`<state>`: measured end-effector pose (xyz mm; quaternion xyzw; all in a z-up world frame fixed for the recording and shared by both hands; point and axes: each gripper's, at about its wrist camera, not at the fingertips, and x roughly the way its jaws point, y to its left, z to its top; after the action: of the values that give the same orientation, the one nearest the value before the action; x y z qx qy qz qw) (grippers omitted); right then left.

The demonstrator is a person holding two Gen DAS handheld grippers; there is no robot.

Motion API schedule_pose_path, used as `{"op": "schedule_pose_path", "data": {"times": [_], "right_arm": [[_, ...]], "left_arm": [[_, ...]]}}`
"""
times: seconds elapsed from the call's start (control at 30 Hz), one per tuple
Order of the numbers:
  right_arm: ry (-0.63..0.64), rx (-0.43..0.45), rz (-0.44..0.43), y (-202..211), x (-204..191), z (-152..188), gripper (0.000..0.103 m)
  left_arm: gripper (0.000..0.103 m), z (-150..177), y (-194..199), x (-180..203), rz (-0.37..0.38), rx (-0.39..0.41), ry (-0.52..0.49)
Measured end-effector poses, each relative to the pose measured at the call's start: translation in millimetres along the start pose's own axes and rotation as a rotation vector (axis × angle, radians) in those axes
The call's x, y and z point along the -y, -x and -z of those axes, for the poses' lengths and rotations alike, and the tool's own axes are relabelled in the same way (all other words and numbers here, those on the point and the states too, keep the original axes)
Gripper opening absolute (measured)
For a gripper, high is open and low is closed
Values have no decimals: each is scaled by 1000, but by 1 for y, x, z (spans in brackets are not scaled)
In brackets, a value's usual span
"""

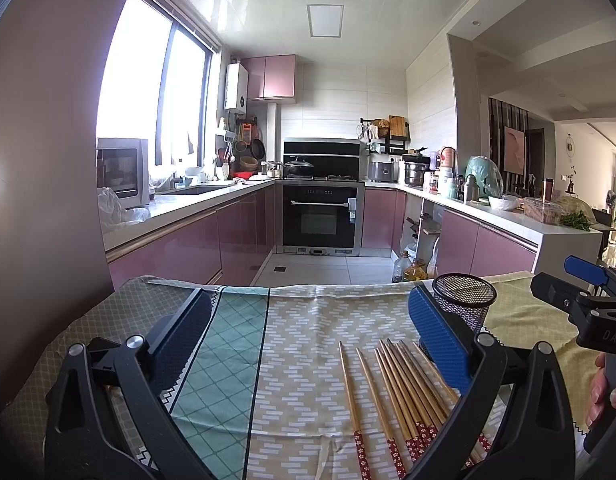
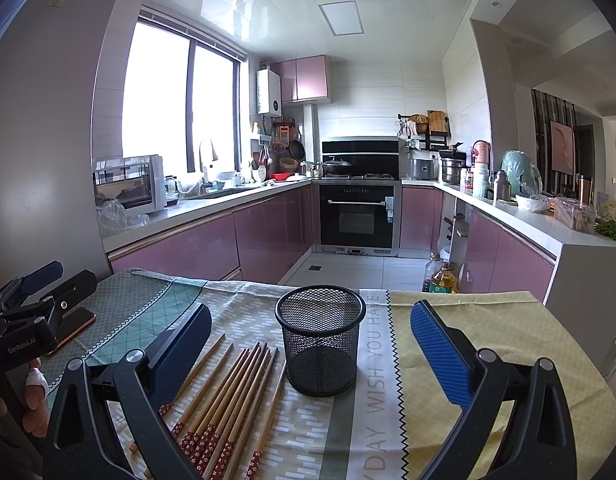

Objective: Organize utensils

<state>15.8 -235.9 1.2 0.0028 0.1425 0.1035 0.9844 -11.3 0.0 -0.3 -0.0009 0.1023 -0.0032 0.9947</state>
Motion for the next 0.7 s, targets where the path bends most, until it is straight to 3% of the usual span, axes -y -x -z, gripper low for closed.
{"op": "schedule_pose_path", "data": {"times": [0.7], "right_arm": [[-8,-6,-4,-2,5,1,97]], "left_arm": [[97,3,-1,1,9,-19,8]]}}
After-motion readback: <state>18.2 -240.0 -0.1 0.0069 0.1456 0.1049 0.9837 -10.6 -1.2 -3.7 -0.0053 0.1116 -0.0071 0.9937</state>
